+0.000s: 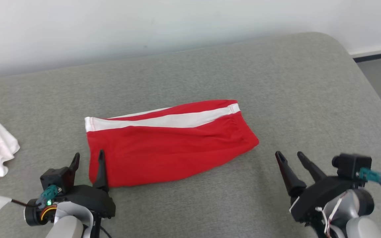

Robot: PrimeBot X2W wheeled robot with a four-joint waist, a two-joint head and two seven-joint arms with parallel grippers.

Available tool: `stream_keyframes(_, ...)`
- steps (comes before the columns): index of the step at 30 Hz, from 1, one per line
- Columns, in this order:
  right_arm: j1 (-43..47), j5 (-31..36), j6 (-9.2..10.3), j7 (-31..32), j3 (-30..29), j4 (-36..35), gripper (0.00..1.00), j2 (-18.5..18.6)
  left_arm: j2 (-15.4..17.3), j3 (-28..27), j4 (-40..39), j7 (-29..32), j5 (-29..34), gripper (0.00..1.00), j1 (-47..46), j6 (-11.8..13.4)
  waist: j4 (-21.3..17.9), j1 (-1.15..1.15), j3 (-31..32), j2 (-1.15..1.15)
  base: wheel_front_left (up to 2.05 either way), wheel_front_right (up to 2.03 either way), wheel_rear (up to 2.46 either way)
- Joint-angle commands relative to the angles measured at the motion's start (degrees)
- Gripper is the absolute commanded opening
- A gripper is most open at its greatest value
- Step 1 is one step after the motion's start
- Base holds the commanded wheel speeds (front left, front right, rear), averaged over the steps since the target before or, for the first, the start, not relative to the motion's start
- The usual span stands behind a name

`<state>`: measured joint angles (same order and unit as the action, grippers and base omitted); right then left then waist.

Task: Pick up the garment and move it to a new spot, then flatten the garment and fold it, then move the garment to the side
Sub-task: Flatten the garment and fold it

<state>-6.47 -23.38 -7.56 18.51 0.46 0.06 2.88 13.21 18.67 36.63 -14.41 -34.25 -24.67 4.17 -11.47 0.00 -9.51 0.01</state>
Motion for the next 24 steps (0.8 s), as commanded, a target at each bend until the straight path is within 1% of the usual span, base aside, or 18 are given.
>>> stream_keyframes(1, -1.33, 1.62, 0.12, 2.08, -0.79, -0.08, 1.00, 0.01, -0.09, -0.01, -1.88, -0.74, 1.62, 1.00, 1.35, -0.24, 1.73, 0.00, 0.59, -0.01, 0.00, 0.00, 0.00)
stream_keyframes(2, -1.99, 2.30, 0.12, 3.56, -1.14, -0.17, 1.00, 0.01, -0.09, -0.57, -3.38, -0.75, 2.43, 1.00, 1.85, -0.36, 2.29, 0.00, 0.63, -0.01, 0.00, 0.00, 0.00)
stream_keyframes(7, -6.53, 4.75, 0.12, 12.03, -4.63, -0.31, 1.00, -0.03, -1.45, -5.26, -17.56, -0.78, 9.12, 1.00, 8.09, -1.01, 5.62, 0.00, 0.64, -0.01, 0.00, 0.00, 0.00)
stream_keyframes(11, -10.71, 7.13, 0.12, 19.58, -7.24, 1.34, 1.00, 0.03, -2.65, -7.22, -24.88, -0.80, 13.23, 1.00, 13.26, -3.25, 8.30, 0.00, 0.59, -0.01, 0.00, 0.00, 0.00)
stream_keyframes(15, -14.80, 10.44, 0.11, 27.67, -10.47, 4.53, 1.00, 0.00, -4.10, -7.97, -28.96, -0.80, 15.71, 1.00, 16.90, -5.57, 10.94, 0.00, 0.43, -0.01, 0.00, 0.00, 0.00)
stream_keyframes(17, -17.40, 12.01, 0.12, 31.32, -12.00, 5.82, 1.00, 0.03, -4.73, -8.17, -30.50, -0.80, 16.68, 1.00, 17.80, -6.34, 12.07, 0.00, 0.13, -0.01, 0.00, 0.00, 0.00)
stream_keyframes(20, -20.42, 13.91, 0.12, 36.54, -13.41, 7.67, 1.00, 0.01, -5.46, -8.43, -32.70, -0.81, 18.67, 1.00, 19.02, -6.97, 13.53, 0.00, -0.42, -0.01, 0.00, 0.00, 0.00)
stream_keyframes(24, -23.57, 17.90, 0.12, 41.55, -13.76, 8.96, 1.00, 0.02, -5.52, -8.10, -34.24, -0.81, 21.07, 1.00, 19.94, -7.31, 15.06, 0.00, -1.56, -0.01, 0.00, 0.00, 0.00)
